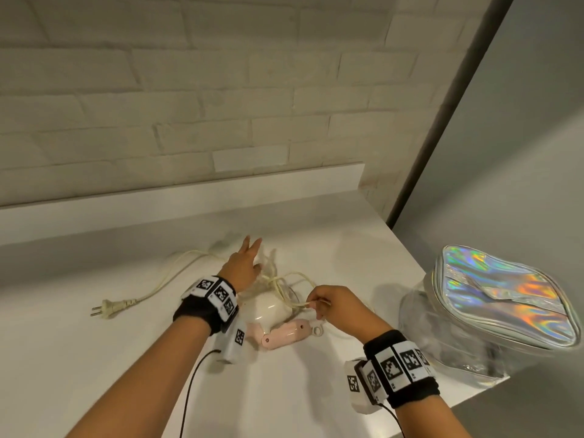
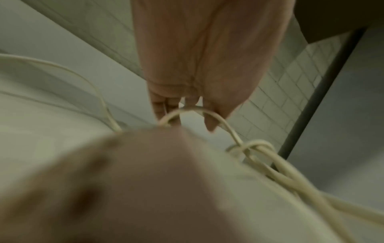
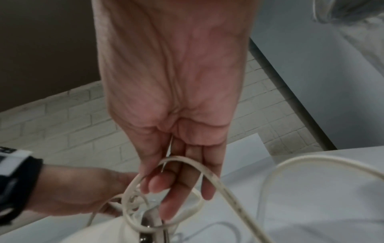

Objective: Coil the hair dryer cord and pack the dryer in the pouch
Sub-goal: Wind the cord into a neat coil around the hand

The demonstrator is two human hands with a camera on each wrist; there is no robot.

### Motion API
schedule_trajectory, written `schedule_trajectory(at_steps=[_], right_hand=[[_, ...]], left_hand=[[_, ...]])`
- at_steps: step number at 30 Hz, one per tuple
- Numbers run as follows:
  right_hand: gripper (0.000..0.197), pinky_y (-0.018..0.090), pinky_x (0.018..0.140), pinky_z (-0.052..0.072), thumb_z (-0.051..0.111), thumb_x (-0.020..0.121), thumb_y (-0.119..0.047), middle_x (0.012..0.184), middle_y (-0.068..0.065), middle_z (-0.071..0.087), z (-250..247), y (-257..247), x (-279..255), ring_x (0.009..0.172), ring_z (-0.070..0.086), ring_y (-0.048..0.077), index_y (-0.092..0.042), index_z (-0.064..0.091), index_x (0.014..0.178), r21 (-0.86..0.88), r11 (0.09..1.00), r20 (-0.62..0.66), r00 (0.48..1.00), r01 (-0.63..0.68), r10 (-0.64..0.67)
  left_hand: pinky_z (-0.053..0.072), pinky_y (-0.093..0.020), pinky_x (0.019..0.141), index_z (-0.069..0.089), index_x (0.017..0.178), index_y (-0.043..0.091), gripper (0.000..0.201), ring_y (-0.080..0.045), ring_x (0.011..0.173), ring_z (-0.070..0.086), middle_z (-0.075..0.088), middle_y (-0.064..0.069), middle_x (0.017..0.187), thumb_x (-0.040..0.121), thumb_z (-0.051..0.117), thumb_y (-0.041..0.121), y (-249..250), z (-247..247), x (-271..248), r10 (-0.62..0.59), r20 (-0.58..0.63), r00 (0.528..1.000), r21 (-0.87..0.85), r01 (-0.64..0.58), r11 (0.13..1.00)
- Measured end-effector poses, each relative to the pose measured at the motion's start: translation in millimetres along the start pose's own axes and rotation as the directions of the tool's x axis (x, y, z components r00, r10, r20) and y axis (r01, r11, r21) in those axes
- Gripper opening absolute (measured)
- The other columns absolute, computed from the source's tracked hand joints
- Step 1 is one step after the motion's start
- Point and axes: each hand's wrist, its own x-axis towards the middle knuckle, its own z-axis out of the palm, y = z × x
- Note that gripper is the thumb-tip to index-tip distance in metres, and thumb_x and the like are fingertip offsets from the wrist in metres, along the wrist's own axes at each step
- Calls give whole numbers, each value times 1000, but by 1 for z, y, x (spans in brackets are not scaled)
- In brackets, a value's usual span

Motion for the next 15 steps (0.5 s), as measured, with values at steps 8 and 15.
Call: schedule_trajectory(at_steps=[8, 15], right_hand=[[26, 34, 57, 45, 35, 92, -4, 60, 4, 49, -40, 9, -4, 47, 52, 20, -17, 54, 81, 301, 954, -371, 923, 11, 106], [24, 28, 41, 43, 31, 94, -8, 58, 8, 42, -56, 11, 5, 43, 42, 21, -15, 53, 86, 434, 901, -554, 785, -13, 278]], left_hand=[[42, -26, 65, 72, 92, 2, 22, -24, 78, 56, 68, -16, 92, 86, 60, 19, -29, -44, -2, -133, 2, 991, -128, 132, 983], [51, -29, 56, 60, 103, -4, 25, -40, 66, 59, 63, -32, 103, 89, 39, -1, -125, -89, -34, -499, -378, 780, -492, 288, 822]])
